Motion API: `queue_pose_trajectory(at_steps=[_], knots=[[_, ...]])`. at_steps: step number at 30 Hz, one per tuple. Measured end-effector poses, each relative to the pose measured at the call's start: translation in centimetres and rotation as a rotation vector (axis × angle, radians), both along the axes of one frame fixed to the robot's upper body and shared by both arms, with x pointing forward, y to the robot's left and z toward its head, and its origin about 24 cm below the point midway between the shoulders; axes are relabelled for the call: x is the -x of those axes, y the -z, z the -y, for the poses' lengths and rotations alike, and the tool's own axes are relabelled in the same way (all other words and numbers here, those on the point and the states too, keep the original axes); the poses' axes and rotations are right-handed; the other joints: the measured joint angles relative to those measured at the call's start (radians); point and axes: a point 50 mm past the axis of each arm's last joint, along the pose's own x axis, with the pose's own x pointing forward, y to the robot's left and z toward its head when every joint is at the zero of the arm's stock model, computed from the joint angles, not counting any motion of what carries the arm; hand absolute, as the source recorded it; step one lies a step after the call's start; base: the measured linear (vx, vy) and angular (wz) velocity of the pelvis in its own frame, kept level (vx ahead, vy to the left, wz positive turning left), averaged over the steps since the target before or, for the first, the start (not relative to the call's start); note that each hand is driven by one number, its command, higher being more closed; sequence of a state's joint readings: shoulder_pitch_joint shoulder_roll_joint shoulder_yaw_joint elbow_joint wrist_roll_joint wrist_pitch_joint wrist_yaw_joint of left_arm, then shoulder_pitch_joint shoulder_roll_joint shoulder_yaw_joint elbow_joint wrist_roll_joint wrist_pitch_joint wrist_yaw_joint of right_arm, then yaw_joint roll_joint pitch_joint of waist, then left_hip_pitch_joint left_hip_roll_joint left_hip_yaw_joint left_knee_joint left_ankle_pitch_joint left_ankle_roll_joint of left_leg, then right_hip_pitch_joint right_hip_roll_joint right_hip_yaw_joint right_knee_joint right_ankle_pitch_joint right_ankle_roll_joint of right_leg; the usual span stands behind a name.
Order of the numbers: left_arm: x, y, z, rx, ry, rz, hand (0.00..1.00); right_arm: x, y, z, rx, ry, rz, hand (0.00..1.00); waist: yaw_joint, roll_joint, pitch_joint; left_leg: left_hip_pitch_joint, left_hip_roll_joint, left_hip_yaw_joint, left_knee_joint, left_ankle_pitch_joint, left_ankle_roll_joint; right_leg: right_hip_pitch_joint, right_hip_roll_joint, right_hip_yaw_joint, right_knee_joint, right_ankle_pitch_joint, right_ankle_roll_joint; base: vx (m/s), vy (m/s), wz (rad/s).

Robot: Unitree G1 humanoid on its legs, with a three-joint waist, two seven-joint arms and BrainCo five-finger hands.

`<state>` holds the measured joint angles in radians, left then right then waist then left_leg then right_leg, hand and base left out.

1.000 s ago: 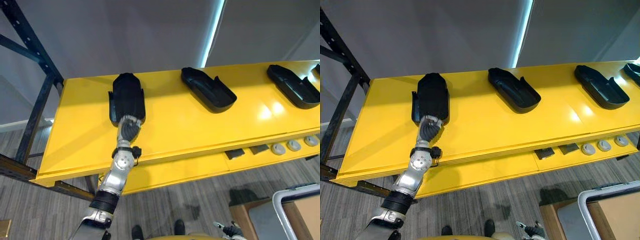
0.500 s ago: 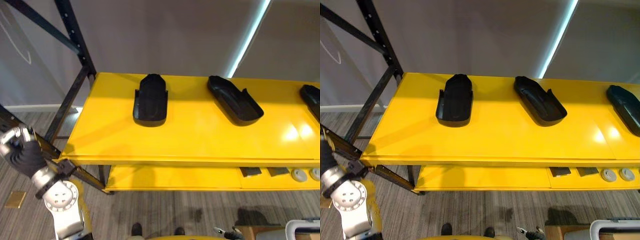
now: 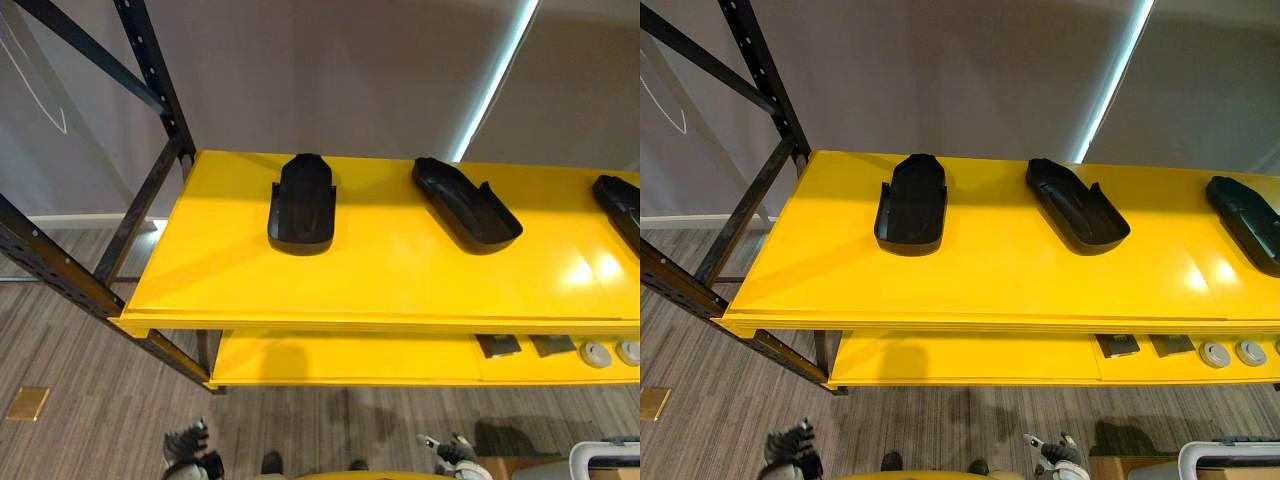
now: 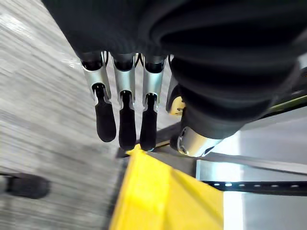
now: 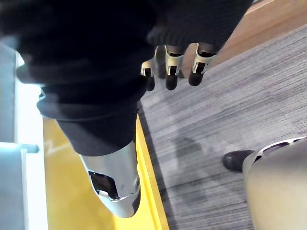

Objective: Walk over and take plastic housings, then place them on the shelf

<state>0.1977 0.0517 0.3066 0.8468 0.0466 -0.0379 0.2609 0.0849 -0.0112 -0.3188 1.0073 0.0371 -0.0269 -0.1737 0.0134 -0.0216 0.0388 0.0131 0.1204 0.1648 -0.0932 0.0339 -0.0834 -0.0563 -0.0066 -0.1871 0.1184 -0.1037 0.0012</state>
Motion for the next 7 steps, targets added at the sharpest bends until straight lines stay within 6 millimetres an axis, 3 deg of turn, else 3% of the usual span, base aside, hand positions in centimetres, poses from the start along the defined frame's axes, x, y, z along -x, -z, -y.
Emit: queue_pose_trajectory(at_steps=[4, 7], knots=[[-1.6, 0.2, 0.9, 0.024, 0.065, 0.003, 0.0, -1.3, -0.4, 0.5, 0.016, -0.008, 0.033, 0.0, -0.004, 0.025, 0.015, 0.002, -0.001, 0.002, 0.0, 0.0, 0.0, 0.0, 0.0, 0.002, -0.001, 0.001, -0.001, 0.03, 0.0, -0.02], [-2.0, 0.2, 1.1, 0.023, 0.097, 0.0, 0.0, -1.8, -0.5, 0.7, 0.018, 0.01, 0.042, 0.0, -0.005, 0.03, 0.014, 0.005, 0.0, 0.004, 0.0, 0.0, 0.0, 0.003, 0.002, 0.004, -0.003, 0.001, -0.001, 0.01, 0.0, -0.01]])
